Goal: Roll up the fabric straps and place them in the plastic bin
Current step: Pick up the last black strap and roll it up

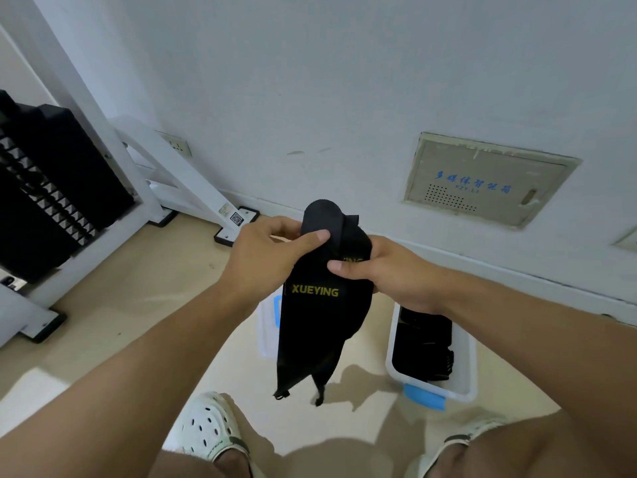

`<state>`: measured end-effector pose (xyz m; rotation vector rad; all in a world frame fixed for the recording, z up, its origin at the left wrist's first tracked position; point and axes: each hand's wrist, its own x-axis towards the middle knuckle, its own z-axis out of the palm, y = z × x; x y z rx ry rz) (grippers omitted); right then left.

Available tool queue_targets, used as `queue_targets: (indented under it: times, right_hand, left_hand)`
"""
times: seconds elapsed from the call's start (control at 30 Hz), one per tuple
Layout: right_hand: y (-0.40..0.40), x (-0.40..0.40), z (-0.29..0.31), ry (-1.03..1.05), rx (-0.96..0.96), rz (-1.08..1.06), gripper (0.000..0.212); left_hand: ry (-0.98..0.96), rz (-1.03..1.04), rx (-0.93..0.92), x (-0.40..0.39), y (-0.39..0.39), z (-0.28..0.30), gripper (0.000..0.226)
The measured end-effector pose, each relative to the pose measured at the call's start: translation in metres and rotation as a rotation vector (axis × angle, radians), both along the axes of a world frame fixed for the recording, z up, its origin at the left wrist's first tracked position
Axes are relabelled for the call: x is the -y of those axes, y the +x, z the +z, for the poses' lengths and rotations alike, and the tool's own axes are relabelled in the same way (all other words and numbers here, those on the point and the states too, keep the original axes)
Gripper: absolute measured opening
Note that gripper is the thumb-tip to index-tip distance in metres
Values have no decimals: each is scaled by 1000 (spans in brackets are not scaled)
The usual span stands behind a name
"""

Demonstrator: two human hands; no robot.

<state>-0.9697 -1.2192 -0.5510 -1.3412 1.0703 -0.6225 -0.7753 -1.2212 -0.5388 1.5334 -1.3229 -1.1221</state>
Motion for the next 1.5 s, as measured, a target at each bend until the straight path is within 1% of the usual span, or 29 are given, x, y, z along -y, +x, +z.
queue_targets:
  times: [0.17,0.33,0.37,0.47,0.5,0.53,0.57,0.63,0.67,0.7,0.77,0.87,0.97,1.03,1.1,1.17,1.2,1.23,1.3,1.33,1.4,1.43,1.5]
  right_hand:
    - [-1,0,2,89,48,-20,27]
    - [-3,2,5,149,124,-104,27]
    - [-3,3,5,157,133,-106,32]
    - [-8,10,5,217,132,-147,66]
    - [-10,13,4,235,135,-183,73]
    - [-11,15,4,242,144,-229,74]
    - [-13,16,4,238,152,-274,67]
    - [-16,15,4,172,109,-289,43]
    - [-18,14,5,110,48,-236,33]
    - [-19,12,5,53,-13,-164,27]
    - [-20,8,8,-12,-91,-72,23]
    - [-20,4,10,-82,-123,-84,15]
    - [-16,2,10,-187,-208,-136,8]
    - [-13,1,9,-280,-298,-203,10]
    - [-11,3,10,-391,-319,-324,12]
    - [-11,6,12,-475,-252,-449,13]
    - [-12,7,14,-499,-217,-474,13]
    - [-12,7,16,-503,-177,-469,11]
    - [-14,5,17,-427,-66,-405,3]
    - [-17,5,17,-352,-12,-363,10]
    - [-22,5,17,-221,58,-287,35]
    - [-24,5,17,-184,91,-270,43]
    - [-26,6,15,-122,192,-289,48]
  left_hand:
    - [67,-89,-112,0,2,-5,24]
    - [47,-156,-81,0,1,-9,25]
    - [40,-161,-62,0,1,-9,24]
    - [-32,-181,68,-1,-3,-9,21]
    - [-83,-193,134,-1,-3,-10,20]
    - [-138,-209,203,-1,-3,-11,19]
    - [-186,-223,257,-1,-3,-12,18]
    - [-233,-239,285,-2,-3,-13,15]
    - [-240,-244,277,-3,-3,-13,15]
    - [-245,-247,277,-3,-3,-13,17]
    - [-269,-259,304,-3,-3,-14,19]
    - [-301,-291,368,-2,-2,-16,19]
    - [-270,-292,391,-2,-3,-18,18]
    - [-268,-283,396,-2,-5,-18,20]
    - [-246,-272,397,0,-5,-19,21]
    - [-195,-267,392,1,-4,-20,21]
    - [-166,-269,375,2,-4,-20,21]
    - [-143,-270,347,2,-4,-20,21]
    - [-116,-265,282,1,-5,-19,21]
    - [-106,-262,249,0,-6,-17,22]
    - [-95,-249,198,-2,-8,-15,22]
    - [-92,-243,185,-3,-9,-14,21]
    - [-89,-249,180,-5,-10,-14,18]
